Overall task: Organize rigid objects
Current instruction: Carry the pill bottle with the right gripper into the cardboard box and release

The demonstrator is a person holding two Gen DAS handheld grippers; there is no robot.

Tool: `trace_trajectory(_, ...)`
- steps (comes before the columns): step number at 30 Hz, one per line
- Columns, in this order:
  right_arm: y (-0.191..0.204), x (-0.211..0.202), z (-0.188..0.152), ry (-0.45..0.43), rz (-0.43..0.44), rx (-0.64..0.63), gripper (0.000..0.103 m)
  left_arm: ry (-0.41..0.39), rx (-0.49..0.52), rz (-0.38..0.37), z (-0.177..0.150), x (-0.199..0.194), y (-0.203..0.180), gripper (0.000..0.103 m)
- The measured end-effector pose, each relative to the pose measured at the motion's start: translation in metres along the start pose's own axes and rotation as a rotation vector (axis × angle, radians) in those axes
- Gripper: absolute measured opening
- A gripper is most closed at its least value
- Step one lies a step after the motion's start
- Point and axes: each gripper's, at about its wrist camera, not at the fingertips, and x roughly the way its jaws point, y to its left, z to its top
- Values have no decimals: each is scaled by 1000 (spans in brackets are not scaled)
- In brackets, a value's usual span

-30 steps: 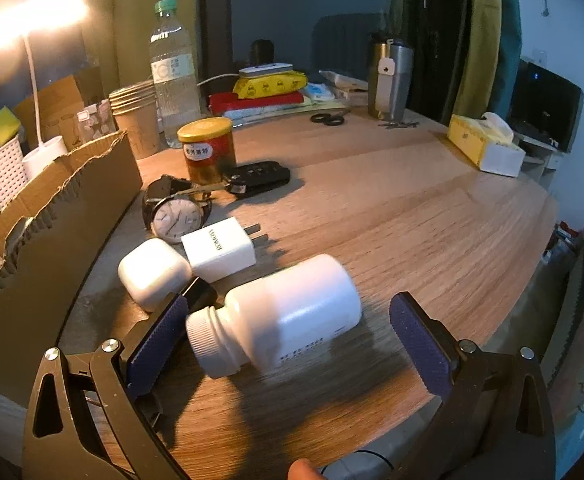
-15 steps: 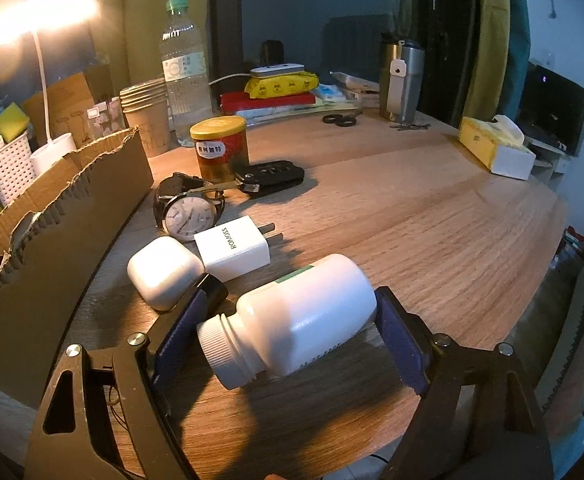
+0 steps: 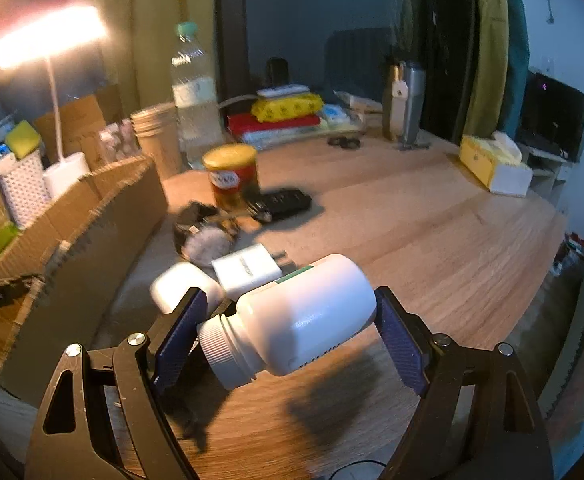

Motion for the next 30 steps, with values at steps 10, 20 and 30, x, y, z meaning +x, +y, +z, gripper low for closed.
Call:
trace_trajectory(10,54,-41,24,-114,163,-88,86,1,0,0,0,0,0,19)
trace_trajectory(20,126,-52,23,-136,347,-219,86,1,-1,0,0,0,0,20)
trace_trajectory(30,149,-45,10,-80,398,-249,87,1,-1,0,0,0,0,20)
